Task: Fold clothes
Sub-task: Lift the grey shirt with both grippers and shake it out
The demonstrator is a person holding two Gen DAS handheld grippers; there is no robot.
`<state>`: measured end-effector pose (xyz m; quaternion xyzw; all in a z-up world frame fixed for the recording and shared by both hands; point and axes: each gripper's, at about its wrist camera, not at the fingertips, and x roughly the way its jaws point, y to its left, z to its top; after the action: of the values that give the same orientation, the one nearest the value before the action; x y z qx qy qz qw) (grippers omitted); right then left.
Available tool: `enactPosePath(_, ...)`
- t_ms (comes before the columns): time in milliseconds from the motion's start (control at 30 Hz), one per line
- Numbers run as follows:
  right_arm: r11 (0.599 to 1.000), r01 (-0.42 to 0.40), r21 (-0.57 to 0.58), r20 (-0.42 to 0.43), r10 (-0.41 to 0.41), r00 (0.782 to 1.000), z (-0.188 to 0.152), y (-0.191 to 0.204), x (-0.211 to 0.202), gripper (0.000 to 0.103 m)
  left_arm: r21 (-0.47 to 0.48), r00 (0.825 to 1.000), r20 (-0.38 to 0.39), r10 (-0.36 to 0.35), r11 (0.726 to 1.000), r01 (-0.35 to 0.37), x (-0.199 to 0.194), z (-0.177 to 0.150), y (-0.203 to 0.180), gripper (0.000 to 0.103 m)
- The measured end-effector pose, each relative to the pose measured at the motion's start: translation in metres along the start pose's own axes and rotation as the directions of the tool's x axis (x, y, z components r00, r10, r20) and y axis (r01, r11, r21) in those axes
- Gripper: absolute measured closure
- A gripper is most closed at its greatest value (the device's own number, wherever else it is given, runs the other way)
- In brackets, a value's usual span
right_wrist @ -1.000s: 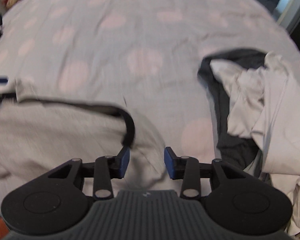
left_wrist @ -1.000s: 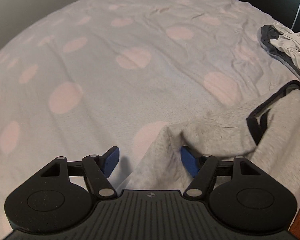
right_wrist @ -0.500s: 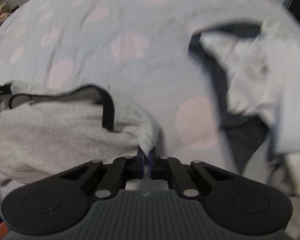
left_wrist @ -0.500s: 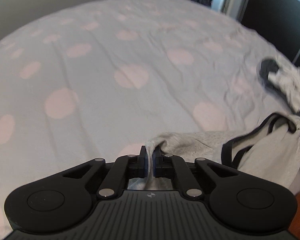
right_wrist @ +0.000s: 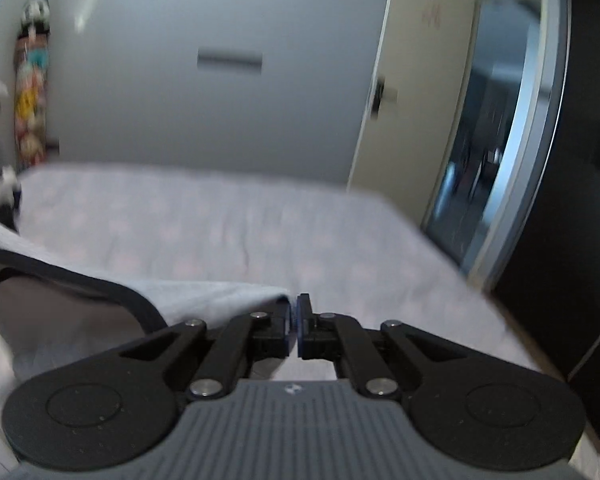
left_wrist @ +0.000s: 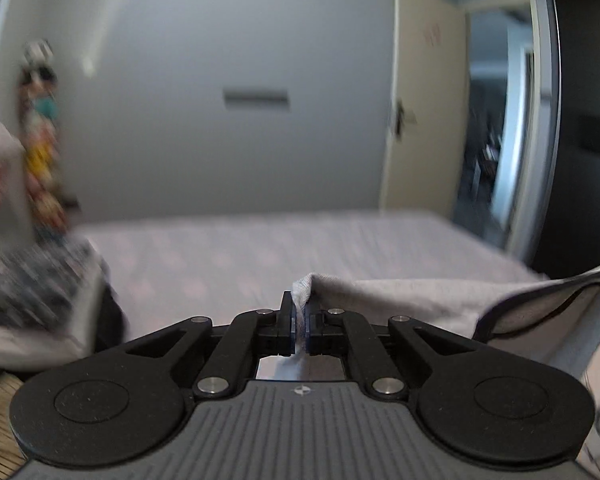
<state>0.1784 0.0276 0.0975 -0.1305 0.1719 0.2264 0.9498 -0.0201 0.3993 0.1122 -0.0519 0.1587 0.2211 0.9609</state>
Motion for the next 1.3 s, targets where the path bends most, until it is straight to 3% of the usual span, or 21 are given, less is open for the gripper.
enactPosePath(67,1.000,0.009,-0.010,0.088,-0.008,0.996,0.024,0.009,-0.025,0.100,0.004,0.996,0.087,0.035,0.999,-0.035,-0.036,0.023,0.006,0.098)
enactPosePath(167,0.999,0.032,-0.037,0.234,-0.023,0.972,0.054,0.022,-0.068,0.100,-0.013,0.977,0.199,0.073,0.997,-0.072,-0.084,0.050,0.013,0.098)
enactPosePath(300,0.997,0.061,-0.047,0.421,-0.035,0.906,0.087,0.032,-0.132,0.100,-0.038,0.943,0.320,0.097,0.995,-0.090,-0.138,0.074,0.012,0.099)
enactPosePath(400,0.998,0.059,-0.032,0.497,-0.035,0.867,0.106,0.033,-0.172,0.100,-0.044,0.923,0.372,0.099,0.995,-0.089,-0.169,0.084,0.009,0.099)
enactPosePath(467,0.998,0.052,-0.027,0.522,-0.031,0.852,0.109,0.033,-0.187,0.100,-0.036,0.915,0.391,0.102,0.995,-0.095,-0.184,0.087,0.005,0.098)
enactPosePath(600,0.999,0.036,-0.026,0.555,-0.015,0.832,0.108,0.034,-0.209,0.099,-0.006,0.916,0.384,0.117,0.992,-0.124,-0.198,0.071,0.006,0.099)
enactPosePath(700,0.998,0.019,-0.052,0.524,0.011,0.852,0.097,0.039,-0.204,0.099,0.007,0.939,0.320,0.126,0.991,-0.135,-0.187,0.057,0.010,0.098)
enactPosePath(833,0.998,-0.020,-0.064,0.425,0.045,0.904,0.076,0.046,-0.171,0.099,0.027,0.972,0.181,0.151,0.987,-0.158,-0.148,0.028,0.017,0.098)
enactPosePath(933,0.997,-0.051,-0.063,0.336,0.069,0.939,0.058,0.056,-0.129,0.099,0.034,0.984,0.055,0.168,0.985,-0.170,-0.104,0.001,0.026,0.099)
enactPosePath(1100,0.993,-0.086,-0.080,0.171,0.098,0.980,0.028,0.083,-0.044,0.099,0.034,0.973,-0.138,0.184,0.983,-0.181,-0.021,-0.043,0.043,0.099)
enactPosePath(1300,0.990,-0.111,-0.082,0.003,0.111,0.994,-0.004,0.114,0.071,0.099,0.029,0.940,-0.279,0.196,0.980,-0.196,0.080,-0.084,0.065,0.098)
